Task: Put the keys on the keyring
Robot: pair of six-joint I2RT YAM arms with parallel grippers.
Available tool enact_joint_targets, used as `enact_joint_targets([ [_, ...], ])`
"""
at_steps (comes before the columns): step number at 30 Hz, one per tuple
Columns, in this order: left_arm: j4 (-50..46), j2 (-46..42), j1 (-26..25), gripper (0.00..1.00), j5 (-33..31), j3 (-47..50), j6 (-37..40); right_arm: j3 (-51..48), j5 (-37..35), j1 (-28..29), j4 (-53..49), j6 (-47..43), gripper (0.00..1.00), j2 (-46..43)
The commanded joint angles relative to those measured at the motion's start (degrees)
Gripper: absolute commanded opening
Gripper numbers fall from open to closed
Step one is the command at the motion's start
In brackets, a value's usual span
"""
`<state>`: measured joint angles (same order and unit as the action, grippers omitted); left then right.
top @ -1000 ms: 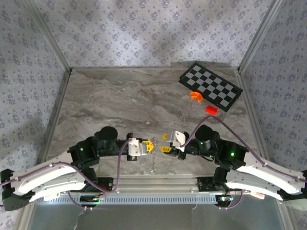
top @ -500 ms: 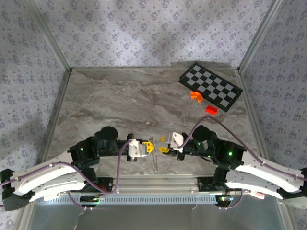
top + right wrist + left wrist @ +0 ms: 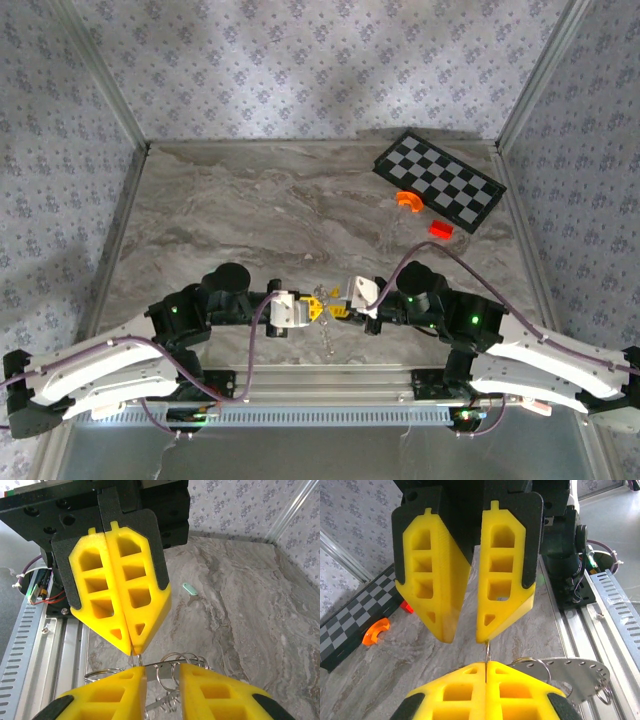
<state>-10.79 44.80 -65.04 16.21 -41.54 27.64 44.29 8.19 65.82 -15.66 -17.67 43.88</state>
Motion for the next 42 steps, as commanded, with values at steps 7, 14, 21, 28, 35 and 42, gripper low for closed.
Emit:
enact_joint_targets([
  [7, 1.52, 1.09, -0.28, 0.0, -1.0, -2.81, 1.18, 0.38, 1.63, 0.54, -2.24, -0.44, 0.31, -1.94],
  [14, 1.4, 1.0, -0.27, 0.0, -0.69, -2.93, 1.01, -0.09, 1.23, 0.52, -2.93, -0.52, 0.29, -2.04],
  [21, 1.43, 1.13, -0.31, 0.0, 0.01, -3.11, 0.89, -0.56, 1.27, 0.49, -1.57, -1.12, 0.27, -0.68],
  [28, 1.38, 1.26, -0.27, 0.0, 0.23, -3.05, 0.91, -0.72, 1.57, 0.54, 0.29, -1.51, 0.25, 0.15],
  [35, 1.47, 1.24, -0.27, 0.0, 0.66, -3.01, 0.67, -0.79, 1.46, 0.57, 1.07, -1.75, 0.16, 1.11],
  [42, 4.11, -0.47, -0.28, 0.0, 1.66, -1.56, -0.66, -1.58, -0.19, 0.55, 2.77, -2.19, 0.01, -0.47],
])
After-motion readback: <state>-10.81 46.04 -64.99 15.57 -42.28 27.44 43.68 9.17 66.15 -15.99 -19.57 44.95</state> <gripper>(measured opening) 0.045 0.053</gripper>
